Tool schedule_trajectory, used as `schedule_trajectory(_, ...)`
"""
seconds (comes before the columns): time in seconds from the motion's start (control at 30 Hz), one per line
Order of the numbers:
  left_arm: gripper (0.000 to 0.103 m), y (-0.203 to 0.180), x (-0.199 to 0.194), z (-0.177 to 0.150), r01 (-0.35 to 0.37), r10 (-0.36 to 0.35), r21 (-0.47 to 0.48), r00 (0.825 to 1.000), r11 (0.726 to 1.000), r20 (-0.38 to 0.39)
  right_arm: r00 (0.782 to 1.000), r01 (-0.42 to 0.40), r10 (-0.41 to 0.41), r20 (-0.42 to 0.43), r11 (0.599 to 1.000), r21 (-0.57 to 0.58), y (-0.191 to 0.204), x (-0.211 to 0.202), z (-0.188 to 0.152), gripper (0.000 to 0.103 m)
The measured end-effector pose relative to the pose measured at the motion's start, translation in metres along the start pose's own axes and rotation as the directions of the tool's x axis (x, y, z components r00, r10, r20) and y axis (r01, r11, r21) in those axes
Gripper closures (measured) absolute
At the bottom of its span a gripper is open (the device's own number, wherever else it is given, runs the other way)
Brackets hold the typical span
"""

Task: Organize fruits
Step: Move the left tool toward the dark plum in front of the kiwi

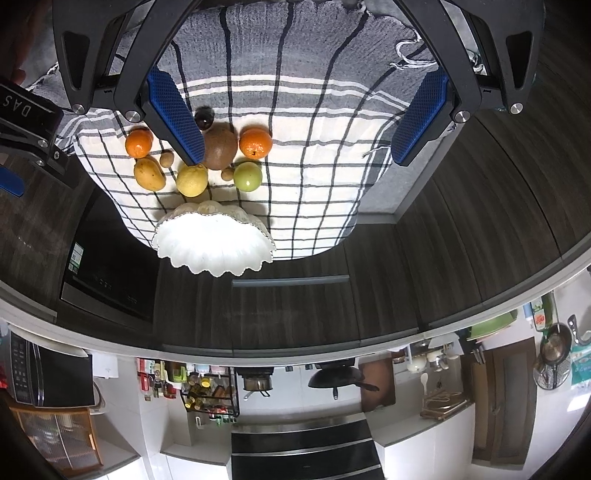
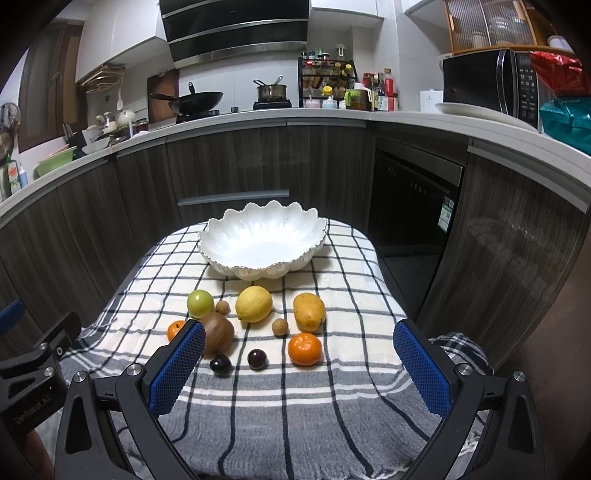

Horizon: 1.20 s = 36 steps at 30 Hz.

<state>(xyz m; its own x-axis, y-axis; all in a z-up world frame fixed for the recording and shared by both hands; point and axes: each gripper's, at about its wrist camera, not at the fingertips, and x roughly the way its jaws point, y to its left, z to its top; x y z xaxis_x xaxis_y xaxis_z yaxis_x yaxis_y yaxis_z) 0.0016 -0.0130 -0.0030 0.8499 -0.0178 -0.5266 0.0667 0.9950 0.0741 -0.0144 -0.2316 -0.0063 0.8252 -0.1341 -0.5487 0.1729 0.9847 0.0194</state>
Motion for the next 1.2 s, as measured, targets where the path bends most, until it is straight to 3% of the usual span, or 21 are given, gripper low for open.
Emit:
schedule_trajectory(0.7,0.000,-0.014,0.057,0.018,0.031,-0.029,0.024,0.996,0.999,-0.082,0.996,0.014,-0.015,-0.086,1.000,-0.017,-0.003,0.049,0.011,0.000)
schedule_trajectory(1.2,0.000,-0.033,0.109,0.004,0.086,-0.076,0.037,0.973,0.996,-0.216,0.976,0.035,-0.044,-0.211,0.998,-0.048,-0.008,0.090,0.006,0.000)
